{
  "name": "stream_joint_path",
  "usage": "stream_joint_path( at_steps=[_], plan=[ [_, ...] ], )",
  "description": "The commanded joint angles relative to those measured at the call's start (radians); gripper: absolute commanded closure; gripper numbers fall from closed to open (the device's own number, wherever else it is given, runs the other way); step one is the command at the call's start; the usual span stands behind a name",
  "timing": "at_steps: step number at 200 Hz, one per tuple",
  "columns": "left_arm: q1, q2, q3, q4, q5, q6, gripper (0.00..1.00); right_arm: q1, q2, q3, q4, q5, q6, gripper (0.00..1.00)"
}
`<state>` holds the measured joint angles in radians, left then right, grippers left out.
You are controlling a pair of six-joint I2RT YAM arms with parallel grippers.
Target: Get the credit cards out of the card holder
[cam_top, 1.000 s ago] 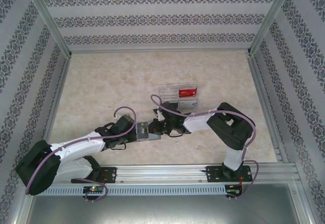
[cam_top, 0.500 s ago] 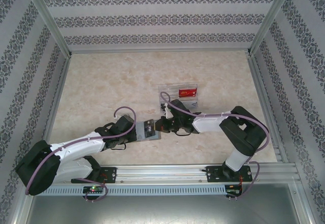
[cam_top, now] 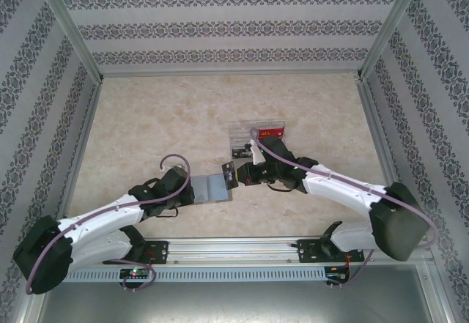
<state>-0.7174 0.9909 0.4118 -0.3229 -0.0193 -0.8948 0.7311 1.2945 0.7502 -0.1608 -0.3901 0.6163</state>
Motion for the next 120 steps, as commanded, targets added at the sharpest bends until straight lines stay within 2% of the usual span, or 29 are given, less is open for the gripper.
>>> stream_joint_path(
  at_steps=[1,24,34,46,83,120],
  plan=[
    [0.013,-0.078,0.015,-0.046,0.001,0.032,0.74,0.023,-0.055,0.09,-0.237,0.177,-0.179,1.0],
    [0.013,-0.167,0.0,-0.048,0.003,0.076,0.29,0.064,-0.066,0.183,-0.377,0.336,-0.366,1.0],
    [0.013,-0.203,-0.008,-0.058,-0.008,0.1,0.14,0.086,-0.063,0.218,-0.414,0.406,-0.457,1.0],
    [0.013,-0.247,-0.019,-0.07,-0.028,0.131,0.02,0.105,-0.055,0.254,-0.442,0.46,-0.567,1.0],
    [0.013,-0.359,-0.046,-0.07,-0.031,0.209,0.0,0.136,-0.015,0.338,-0.478,0.591,-0.895,1.0],
    [0.013,-0.437,-0.065,-0.083,-0.028,0.214,0.0,0.146,0.068,0.337,-0.442,0.696,-1.275,1.0]
  ],
)
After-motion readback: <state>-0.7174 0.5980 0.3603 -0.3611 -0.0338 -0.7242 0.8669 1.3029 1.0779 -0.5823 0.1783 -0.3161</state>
